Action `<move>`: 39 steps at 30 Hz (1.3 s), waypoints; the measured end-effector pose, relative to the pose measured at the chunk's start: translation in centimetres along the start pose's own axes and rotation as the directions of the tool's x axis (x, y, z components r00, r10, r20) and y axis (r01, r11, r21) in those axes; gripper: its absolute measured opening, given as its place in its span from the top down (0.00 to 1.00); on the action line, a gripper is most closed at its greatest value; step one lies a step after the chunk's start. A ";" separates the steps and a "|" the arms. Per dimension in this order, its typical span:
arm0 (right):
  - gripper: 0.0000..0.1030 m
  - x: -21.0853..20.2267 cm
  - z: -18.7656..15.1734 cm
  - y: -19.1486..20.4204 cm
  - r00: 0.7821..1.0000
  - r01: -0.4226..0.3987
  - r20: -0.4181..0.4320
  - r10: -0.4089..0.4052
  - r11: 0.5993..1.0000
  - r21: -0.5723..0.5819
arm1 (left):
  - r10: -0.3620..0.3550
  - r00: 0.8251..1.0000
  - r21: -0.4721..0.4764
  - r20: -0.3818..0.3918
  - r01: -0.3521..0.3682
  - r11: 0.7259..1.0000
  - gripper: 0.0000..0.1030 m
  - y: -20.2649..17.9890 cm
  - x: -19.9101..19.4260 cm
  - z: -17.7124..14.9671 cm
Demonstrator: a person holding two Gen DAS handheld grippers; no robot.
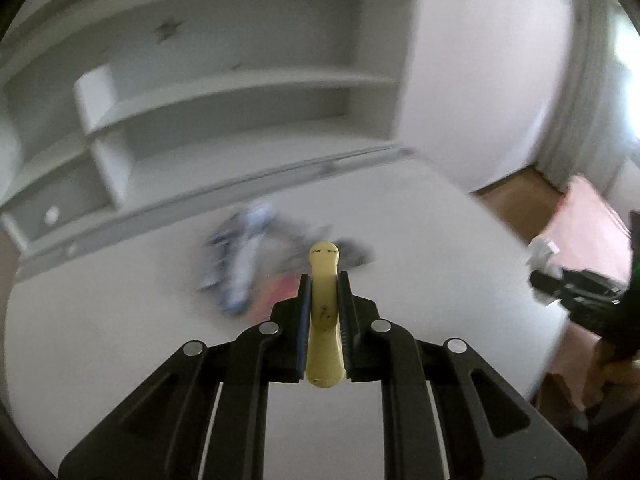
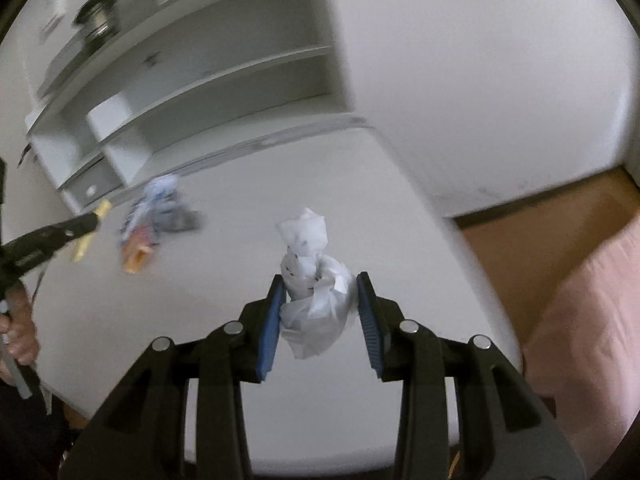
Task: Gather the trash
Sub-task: 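Grasp the white tissue with the right tool while the left tool grasps the yellow stick, then carry the tissue and yellow stick over the bin with both tools, then open both tools over the bin to drop the tissue and stick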
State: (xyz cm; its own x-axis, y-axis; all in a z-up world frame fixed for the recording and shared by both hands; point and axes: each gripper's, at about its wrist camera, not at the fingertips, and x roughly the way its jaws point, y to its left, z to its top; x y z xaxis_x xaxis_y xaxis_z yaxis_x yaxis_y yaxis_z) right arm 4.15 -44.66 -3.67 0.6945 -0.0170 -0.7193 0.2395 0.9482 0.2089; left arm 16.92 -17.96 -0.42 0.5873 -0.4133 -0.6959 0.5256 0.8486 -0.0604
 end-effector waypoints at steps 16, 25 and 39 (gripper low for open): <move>0.65 -10.5 -15.6 -22.9 0.914 0.394 -0.112 -0.389 0.791 0.469 | -0.573 0.783 0.350 -0.244 0.622 0.700 0.88 -34.6 7.0 -6.0; 0.65 -7.3 -22.9 -31.8 0.888 0.459 -0.343 -0.307 0.660 0.595 | -0.530 0.688 0.334 -0.496 0.715 0.615 0.88 -45.0 18.0 -15.0; 0.65 -5.7 -25.9 -34.1 0.871 0.479 -0.430 -0.240 0.613 0.629 | -0.472 0.623 0.275 -0.624 0.740 0.613 0.80 -48.1 22.4 -19.5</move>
State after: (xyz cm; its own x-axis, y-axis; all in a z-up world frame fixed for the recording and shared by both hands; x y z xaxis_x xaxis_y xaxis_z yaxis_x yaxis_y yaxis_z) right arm -25.51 -68.73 -23.87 0.2556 -0.1060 -0.9609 0.9059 0.3733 0.1998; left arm -7.18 -61.63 -27.05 -0.2665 -0.4514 -0.8516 0.9265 0.1235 -0.3554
